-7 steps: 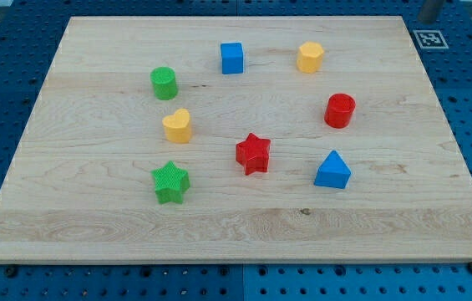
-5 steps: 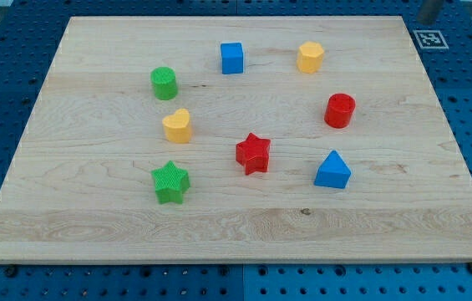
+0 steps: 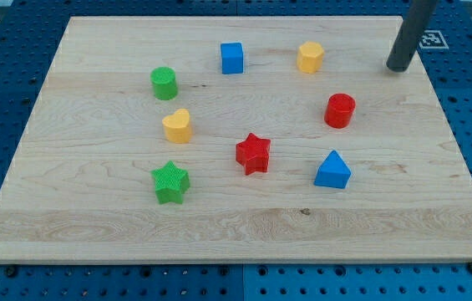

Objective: Slide the red circle closer to red star

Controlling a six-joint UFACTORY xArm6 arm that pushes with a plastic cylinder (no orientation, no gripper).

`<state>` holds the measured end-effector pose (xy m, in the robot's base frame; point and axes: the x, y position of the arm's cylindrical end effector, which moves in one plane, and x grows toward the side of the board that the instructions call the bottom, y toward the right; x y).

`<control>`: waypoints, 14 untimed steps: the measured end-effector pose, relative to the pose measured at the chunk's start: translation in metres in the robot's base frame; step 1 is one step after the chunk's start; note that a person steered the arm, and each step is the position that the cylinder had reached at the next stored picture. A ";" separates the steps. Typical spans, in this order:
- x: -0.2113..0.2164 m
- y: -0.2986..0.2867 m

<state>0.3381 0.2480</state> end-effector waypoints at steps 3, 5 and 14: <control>0.078 -0.065; 0.080 -0.120; 0.142 -0.159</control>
